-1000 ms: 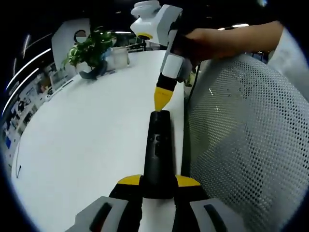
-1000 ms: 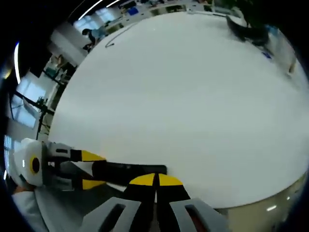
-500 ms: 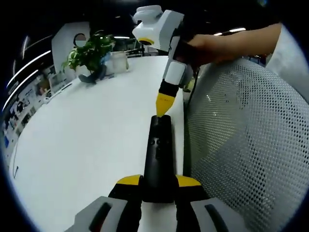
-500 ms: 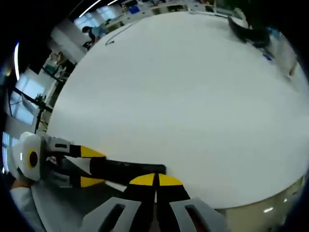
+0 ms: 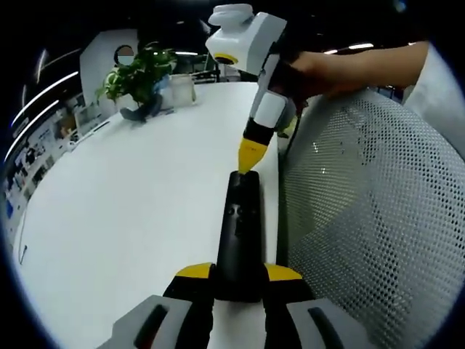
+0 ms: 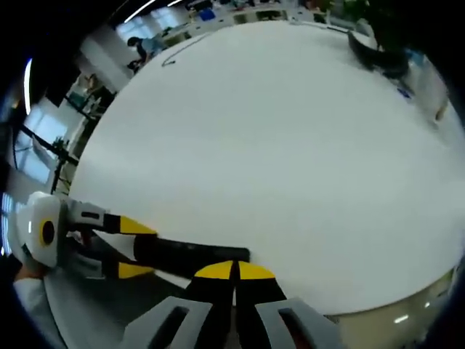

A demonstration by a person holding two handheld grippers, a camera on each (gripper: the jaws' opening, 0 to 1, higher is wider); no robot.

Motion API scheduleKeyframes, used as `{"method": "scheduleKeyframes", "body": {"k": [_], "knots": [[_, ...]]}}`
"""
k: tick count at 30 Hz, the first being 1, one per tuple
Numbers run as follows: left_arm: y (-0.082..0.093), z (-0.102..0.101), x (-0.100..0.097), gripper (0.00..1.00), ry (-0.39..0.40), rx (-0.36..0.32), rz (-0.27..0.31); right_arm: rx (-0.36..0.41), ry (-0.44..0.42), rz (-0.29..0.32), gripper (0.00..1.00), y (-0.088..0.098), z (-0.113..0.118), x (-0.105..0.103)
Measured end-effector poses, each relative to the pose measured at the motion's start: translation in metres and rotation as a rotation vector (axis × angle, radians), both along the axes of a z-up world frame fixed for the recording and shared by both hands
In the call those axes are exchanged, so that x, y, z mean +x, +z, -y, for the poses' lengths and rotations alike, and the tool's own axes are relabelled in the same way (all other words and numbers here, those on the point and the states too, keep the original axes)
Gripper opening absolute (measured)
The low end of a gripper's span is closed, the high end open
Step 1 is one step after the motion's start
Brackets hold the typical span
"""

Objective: Press the specified remote control buttons in sequence, fully releasing each button before pressing the next.

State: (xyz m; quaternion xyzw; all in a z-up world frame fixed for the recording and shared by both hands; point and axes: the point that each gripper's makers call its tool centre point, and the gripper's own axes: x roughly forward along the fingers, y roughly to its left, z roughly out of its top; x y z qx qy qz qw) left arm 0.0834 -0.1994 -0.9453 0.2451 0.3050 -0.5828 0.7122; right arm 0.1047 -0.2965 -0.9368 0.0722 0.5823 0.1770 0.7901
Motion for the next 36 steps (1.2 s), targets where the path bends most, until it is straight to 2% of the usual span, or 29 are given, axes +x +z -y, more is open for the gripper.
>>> {"method": "scheduleKeyframes", "body": {"k": [13,19,27,36], "knots": [[0.000,0.000,0.000,0.25,-0.006,-0.010,0.003,0.063,-0.063,-0.036,0.00,0.001,0.001,0.002],[0.000,0.001,0.000,0.25,-0.005,-0.015,0.005,0.083,-0.041,-0.020,0.00,0.005,-0.005,0.002],[0.001,0.004,0.000,0.25,-0.014,-0.031,0.021,0.090,-0.008,-0.040,0.00,0.003,-0.011,-0.002],[0.001,0.004,0.001,0.25,-0.004,-0.031,0.014,0.083,-0.018,-0.046,0.00,0.001,-0.010,-0.003]]}}
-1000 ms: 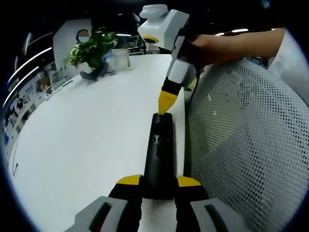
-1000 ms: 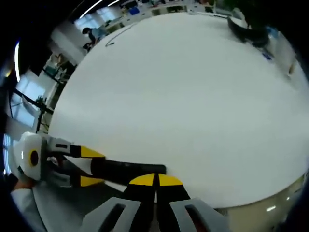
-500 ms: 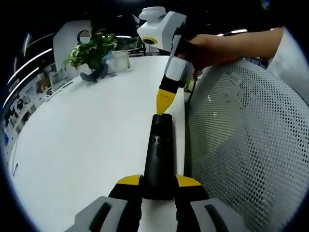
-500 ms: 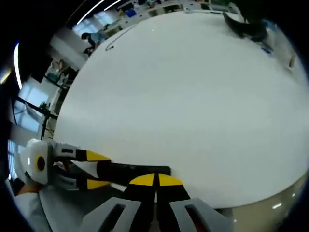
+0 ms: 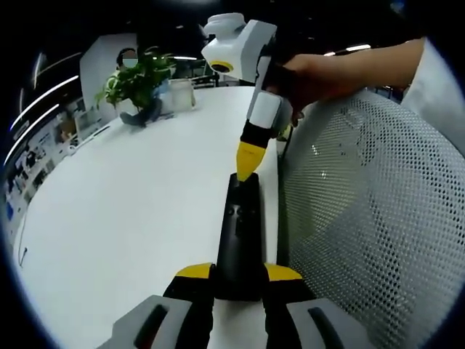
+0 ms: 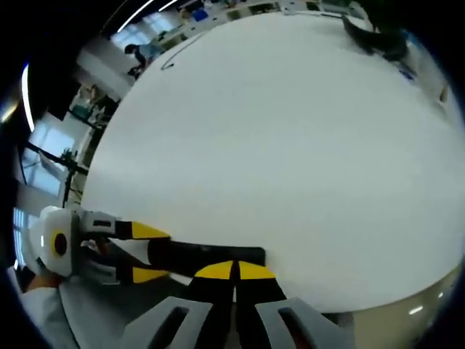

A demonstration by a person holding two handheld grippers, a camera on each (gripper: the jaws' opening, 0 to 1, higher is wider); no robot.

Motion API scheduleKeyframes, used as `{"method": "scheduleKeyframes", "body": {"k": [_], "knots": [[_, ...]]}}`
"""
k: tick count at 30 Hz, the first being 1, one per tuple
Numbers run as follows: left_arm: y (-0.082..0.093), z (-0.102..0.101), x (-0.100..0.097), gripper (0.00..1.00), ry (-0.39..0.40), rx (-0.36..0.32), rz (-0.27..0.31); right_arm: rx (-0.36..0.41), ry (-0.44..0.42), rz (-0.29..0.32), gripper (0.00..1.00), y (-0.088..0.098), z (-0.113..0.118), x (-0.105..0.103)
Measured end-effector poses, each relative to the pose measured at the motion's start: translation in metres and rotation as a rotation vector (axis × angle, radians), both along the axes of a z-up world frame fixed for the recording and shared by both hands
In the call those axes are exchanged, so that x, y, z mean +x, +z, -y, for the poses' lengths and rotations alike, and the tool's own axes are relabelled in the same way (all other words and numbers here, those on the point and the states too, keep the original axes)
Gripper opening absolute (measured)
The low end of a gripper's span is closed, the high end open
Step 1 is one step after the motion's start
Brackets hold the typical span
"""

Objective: Press the specified remote control buttons in sequence, fully releasing each button before pressing the next.

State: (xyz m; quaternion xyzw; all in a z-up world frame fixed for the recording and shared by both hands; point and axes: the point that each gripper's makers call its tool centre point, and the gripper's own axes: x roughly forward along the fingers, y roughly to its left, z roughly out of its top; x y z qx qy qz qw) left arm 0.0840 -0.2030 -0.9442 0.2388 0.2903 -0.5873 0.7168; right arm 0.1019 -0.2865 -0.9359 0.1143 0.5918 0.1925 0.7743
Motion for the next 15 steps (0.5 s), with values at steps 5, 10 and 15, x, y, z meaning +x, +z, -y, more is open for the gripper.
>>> {"method": "scheduleKeyframes", "body": {"k": [5,10,15], "knots": [[-0.0002,-0.0001,0.0003,0.25,0.011,0.008,-0.017,-0.028,0.031,0.022,0.00,0.0001,-0.0014,-0.0007],[-0.0006,-0.0014,-0.0006,0.24,0.001,0.023,-0.011,-0.048,0.055,0.037,0.00,-0.0007,-0.0007,-0.0001],[-0.0006,-0.0034,-0.0010,0.24,0.003,0.033,-0.017,-0.032,0.038,0.032,0.00,-0.0007,0.0002,0.0002]]}}
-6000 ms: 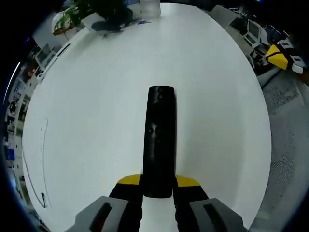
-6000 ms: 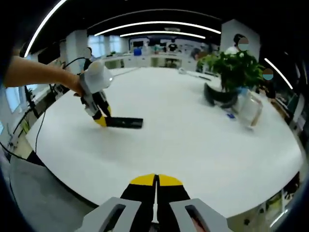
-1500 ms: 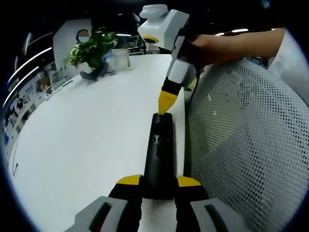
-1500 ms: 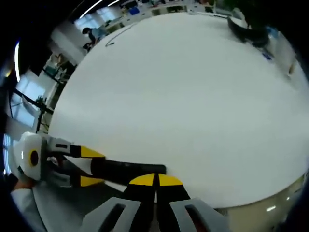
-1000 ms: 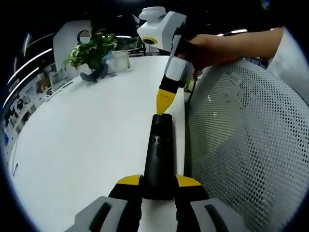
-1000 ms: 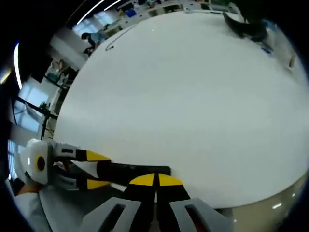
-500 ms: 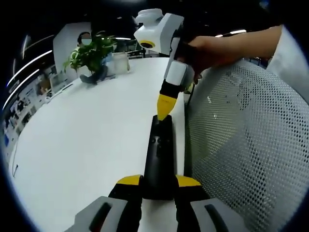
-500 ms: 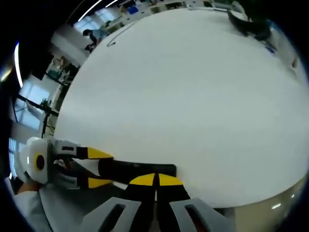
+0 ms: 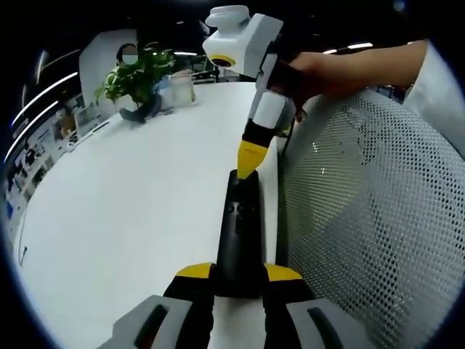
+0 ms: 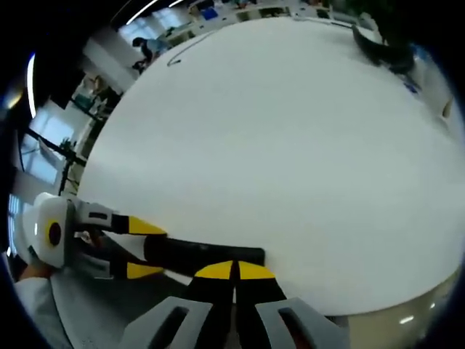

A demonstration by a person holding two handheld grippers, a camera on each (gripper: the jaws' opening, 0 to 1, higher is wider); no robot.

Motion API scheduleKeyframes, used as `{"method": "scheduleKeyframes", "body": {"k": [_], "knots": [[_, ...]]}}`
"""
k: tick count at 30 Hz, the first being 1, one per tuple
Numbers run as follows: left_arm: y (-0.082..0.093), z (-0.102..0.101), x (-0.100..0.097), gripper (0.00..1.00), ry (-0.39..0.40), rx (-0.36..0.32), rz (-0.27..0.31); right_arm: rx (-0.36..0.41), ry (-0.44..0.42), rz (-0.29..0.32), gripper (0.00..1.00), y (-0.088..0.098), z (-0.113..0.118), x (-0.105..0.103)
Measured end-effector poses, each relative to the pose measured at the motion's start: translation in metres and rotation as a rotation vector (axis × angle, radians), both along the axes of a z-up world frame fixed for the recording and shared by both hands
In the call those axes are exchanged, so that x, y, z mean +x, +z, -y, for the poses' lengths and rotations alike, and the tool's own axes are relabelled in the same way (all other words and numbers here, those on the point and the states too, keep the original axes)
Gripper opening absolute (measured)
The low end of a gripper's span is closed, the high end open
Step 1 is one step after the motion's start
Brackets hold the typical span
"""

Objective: Press the specified remote control buttons in sequence, fully releasing each button before pressing the next.

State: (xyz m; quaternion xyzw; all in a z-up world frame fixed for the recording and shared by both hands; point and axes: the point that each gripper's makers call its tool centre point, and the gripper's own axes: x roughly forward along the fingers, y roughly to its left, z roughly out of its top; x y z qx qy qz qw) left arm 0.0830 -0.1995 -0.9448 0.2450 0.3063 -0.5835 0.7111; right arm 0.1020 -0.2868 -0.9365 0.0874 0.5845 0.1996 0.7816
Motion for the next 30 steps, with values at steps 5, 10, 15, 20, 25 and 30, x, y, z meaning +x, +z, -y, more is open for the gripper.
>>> {"method": "scheduleKeyframes", "body": {"k": [5,10,15,20,25,30], "knots": [[0.0001,-0.0024,-0.0004,0.24,0.002,0.013,-0.001,-0.004,0.004,0.003,0.00,0.0002,-0.0003,-0.0001],[0.0003,-0.0031,-0.0006,0.24,0.000,0.016,-0.003,-0.006,0.007,0.002,0.00,-0.0001,-0.0003,0.0001],[0.0007,-0.0023,-0.0004,0.24,-0.007,0.008,-0.002,-0.005,0.008,-0.001,0.00,0.0003,-0.0002,0.0000],[0.0011,0.0006,-0.0003,0.24,-0.015,-0.005,0.008,-0.007,0.008,0.000,0.00,0.0011,0.0014,0.0007],[0.0016,0.0029,-0.0011,0.24,-0.025,-0.012,0.018,0.028,0.022,0.001,0.00,0.0034,-0.0054,-0.0002],[0.0021,0.0044,-0.0024,0.24,-0.028,-0.018,0.023,0.018,0.037,-0.003,0.00,0.0023,-0.0068,-0.0019]]}}
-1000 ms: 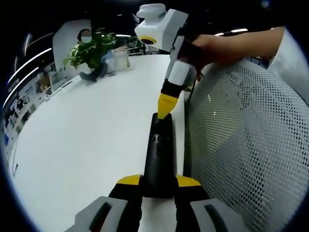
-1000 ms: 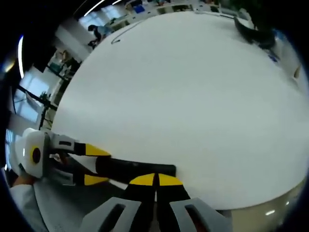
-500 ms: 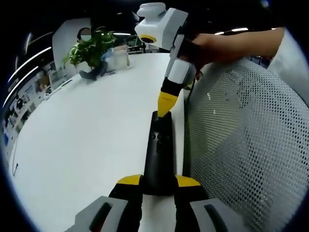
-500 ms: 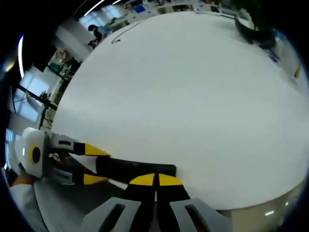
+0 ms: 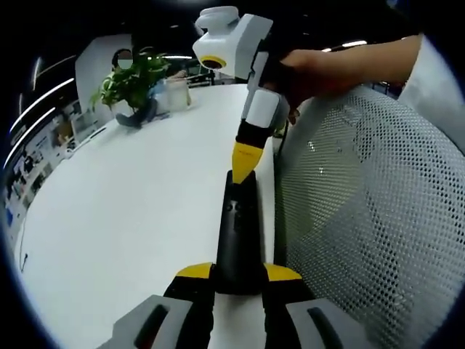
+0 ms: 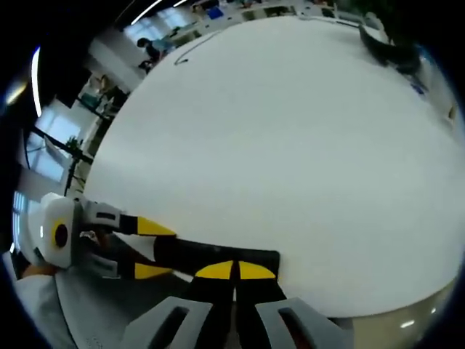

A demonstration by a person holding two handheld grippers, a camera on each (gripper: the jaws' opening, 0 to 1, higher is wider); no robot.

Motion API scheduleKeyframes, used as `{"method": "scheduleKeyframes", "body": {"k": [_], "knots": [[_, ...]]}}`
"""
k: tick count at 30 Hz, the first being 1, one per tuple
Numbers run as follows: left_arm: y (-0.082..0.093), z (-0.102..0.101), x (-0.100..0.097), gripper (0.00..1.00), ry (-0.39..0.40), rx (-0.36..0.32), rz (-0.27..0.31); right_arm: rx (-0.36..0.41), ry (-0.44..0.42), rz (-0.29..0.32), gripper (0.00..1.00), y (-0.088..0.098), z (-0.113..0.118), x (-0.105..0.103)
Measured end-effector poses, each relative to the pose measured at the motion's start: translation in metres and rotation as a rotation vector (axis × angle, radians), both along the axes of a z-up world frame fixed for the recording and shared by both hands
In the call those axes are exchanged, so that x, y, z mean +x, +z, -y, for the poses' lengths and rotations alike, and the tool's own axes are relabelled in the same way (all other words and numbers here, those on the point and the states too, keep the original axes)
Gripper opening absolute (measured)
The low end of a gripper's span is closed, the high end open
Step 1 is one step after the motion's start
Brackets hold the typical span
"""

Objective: Press the specified remote control buttons in sequence, fully releasing each button before pressing the next.

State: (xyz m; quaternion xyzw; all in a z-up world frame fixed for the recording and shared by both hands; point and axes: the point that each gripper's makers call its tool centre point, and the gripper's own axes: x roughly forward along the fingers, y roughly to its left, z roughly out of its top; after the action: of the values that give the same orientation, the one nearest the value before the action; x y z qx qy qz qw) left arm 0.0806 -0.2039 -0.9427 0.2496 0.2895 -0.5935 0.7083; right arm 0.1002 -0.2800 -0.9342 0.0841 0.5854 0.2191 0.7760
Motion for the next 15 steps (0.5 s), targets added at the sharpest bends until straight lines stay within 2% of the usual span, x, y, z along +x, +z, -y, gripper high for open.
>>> {"method": "scheduleKeyframes", "body": {"k": [15], "knots": [[-0.0009,0.0000,-0.0003,0.24,0.016,-0.005,-0.014,-0.024,0.002,0.006,0.00,-0.0020,0.0014,-0.0004]]}}
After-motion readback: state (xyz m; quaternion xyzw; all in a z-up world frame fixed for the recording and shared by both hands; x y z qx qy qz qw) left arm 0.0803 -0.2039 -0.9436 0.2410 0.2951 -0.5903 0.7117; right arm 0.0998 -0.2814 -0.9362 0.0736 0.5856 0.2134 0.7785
